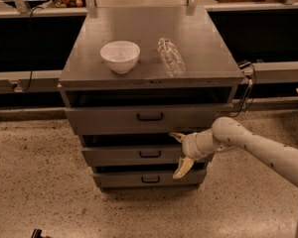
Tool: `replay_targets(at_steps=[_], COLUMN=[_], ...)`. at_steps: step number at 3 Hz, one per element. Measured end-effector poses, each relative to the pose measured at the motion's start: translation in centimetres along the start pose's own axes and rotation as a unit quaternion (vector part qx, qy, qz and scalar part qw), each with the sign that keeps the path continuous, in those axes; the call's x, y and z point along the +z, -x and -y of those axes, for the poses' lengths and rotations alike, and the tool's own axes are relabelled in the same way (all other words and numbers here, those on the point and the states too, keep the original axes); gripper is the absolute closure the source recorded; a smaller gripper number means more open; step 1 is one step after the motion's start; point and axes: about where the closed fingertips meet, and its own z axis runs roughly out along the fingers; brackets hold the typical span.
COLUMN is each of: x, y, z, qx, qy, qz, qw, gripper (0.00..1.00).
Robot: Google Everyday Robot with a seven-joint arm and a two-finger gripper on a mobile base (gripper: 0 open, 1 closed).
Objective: Open middle drawer
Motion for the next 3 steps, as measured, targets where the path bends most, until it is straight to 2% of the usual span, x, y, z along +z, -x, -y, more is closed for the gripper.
replay_targets(at_steps=[1, 2, 3], x=[1.1, 2.9, 3.6], y=[-0.7, -3.2, -5.0], z=[-0.7, -2.2, -2.6], qx=[-0.011, -0.017, -0.021], qy=[0.003, 0.013, 0.009], qz=[-0.014, -0.048, -0.067], qw=[0.9998, 0.9986, 0.9975], gripper=[0.00, 0.00, 0.00])
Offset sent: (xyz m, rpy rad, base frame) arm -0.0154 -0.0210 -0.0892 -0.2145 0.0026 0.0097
